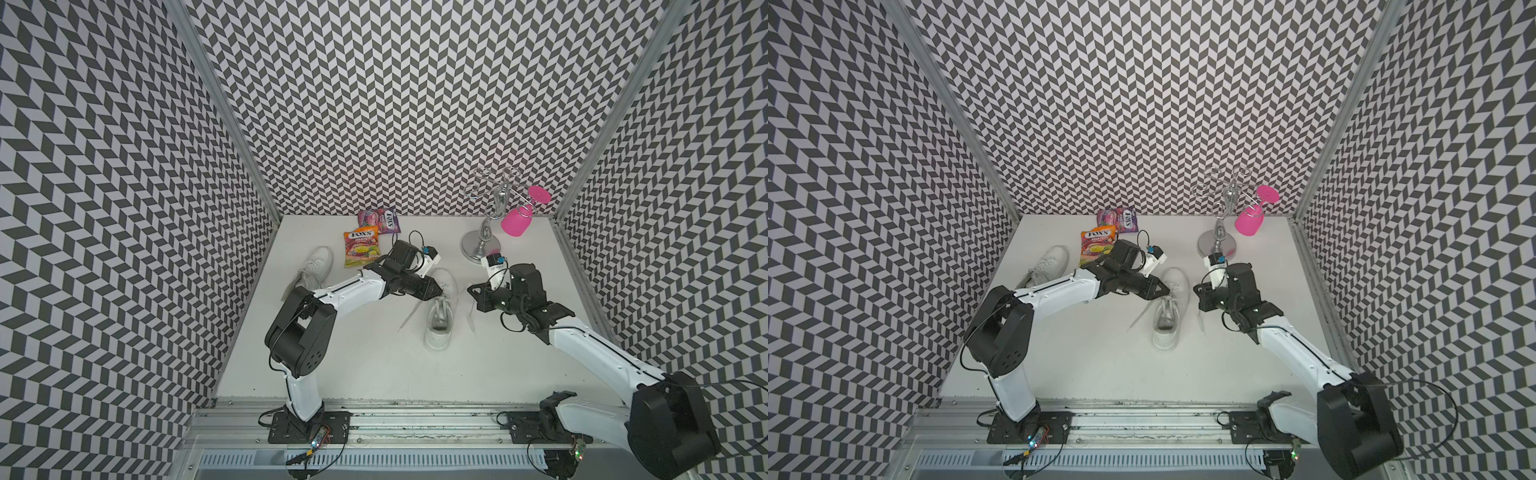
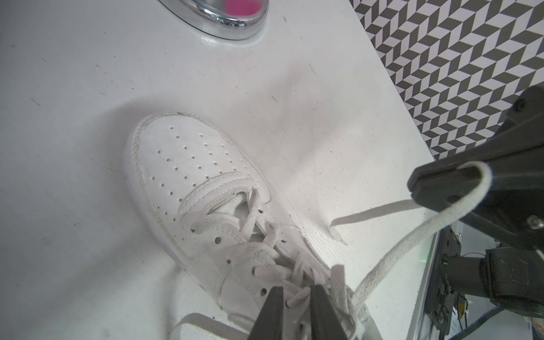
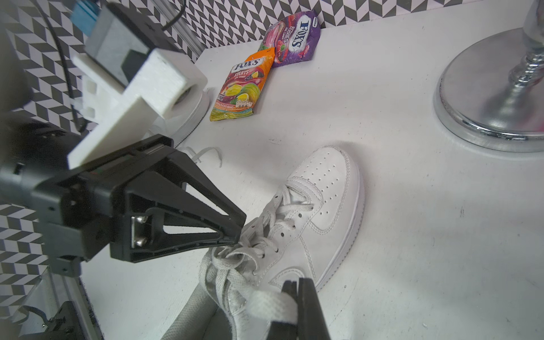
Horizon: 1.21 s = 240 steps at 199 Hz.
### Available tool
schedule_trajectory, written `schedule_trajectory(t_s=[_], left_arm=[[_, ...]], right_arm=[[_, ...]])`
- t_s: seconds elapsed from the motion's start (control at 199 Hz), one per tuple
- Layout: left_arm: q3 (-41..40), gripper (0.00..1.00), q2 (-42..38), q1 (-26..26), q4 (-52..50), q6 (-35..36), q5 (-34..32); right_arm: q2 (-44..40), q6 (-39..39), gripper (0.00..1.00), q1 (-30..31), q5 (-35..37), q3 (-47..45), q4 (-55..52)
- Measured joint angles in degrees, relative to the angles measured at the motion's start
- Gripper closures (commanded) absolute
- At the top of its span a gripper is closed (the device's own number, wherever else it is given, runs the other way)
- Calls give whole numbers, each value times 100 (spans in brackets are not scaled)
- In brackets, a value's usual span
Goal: Tie the shoes
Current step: Cross the shoelace with the shoelace.
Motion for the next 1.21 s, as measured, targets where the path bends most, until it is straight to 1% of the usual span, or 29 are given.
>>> schedule_trajectory(t_s=[0.116,0.226,0.286,0.417,0.739,0.955,1.206], left_arm=[[0,72,0,-2,-39,31,26],[0,72,0,-15,-90,44,31],[0,74,0,-35,-111,48,28],[0,82,0,-39,-140,87,37],[0,90,-122,-72,-120,127,35],[0,92,-345,-72,-39,125,35],[0,92,-387,-72,13,120,35]], right_arm=[[0,0,100,0,-9,20,0],[0,0,100,0,-9,20,-2],[0,0,100,0,-11,20,-2],[0,0,100,0,-11,20,0],[0,0,100,13,-50,20,0],[-59,4,100,92,-223,20,94],[-37,52,100,361,-442,20,299]])
